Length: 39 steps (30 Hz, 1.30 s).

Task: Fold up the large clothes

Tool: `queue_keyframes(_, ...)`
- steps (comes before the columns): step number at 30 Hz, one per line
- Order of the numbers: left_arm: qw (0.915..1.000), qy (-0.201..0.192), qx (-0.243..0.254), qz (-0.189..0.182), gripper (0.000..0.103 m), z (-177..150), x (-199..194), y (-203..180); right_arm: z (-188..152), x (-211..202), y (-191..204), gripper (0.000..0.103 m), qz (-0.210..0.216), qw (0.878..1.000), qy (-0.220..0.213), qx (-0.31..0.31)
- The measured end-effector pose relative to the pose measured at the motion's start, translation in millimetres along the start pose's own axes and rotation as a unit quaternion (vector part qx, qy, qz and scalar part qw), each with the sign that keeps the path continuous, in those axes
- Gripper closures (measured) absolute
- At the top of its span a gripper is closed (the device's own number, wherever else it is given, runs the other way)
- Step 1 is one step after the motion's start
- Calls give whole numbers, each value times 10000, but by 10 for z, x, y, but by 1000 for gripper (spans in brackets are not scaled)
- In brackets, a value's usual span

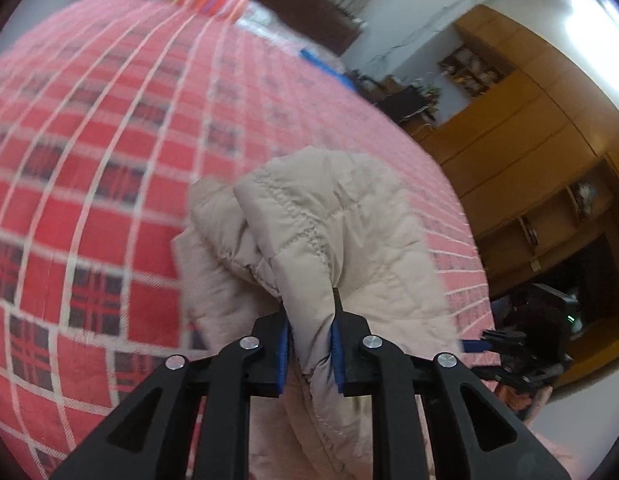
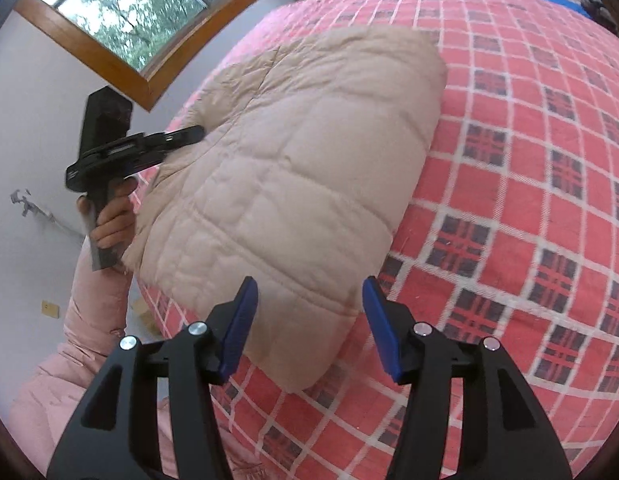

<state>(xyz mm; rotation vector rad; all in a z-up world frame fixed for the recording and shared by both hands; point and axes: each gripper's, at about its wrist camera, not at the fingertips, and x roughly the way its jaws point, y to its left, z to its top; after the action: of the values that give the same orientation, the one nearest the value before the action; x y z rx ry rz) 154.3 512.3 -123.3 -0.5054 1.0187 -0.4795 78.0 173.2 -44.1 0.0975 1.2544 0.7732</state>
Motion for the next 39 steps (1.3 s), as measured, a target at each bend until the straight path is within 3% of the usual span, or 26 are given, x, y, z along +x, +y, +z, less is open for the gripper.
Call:
queue_keyframes(4,9998,-32,-150,-149,74,-47,90,201,12,193,107,46,-129,9998,138,-69)
queue_keyframes(7,9994,-105,-266,182,50,-72,17,209,37,232,175,43,-238,9996,144,-95)
queue_keyframes(10,9993,-221,-209,226,48,-149,-197,126,32,247,203,43,-307,9994,128,-98)
queue_keyframes(13,9987,-346,-22,363,38,-353,-463,-58,36,284,232,43,-343,9993,126,-103)
queue_keyframes(18,9975,-184,264,625,30,-798,-625,-418,33,274,273,43,-402,9990,124,-141)
queue_keyframes(21,9984,44,212,514,30,-1014,-551,-522,32,275,311,43,-465,9987,123,-173)
queue_keyframes(26,9989,430,-142,-101,30,-1191,-365,-498,31,288,352,43,-540,9983,109,-202)
queue_keyframes(29,9989,402,-240,-79,33,-1207,-305,-447,7,294,403,43,-611,9978,77,-243)
queue_keyframes(30,9986,397,-316,-129,37,-1178,-292,-411,6,297,416,43,-636,9976,62,-254)
queue_keyframes(32,9981,426,-452,-59,61,-1151,-274,-338,1,302,425,43,-692,9972,31,-283)
queue_keyframes(34,9976,446,-520,-88,71,-1109,-293,-275,-10,311,451,43,-738,9968,6,-315)
queue_keyframes(39,9990,340,-304,2,79,-1083,-394,-355,-37,322,542,43,-832,9957,-46,-410)
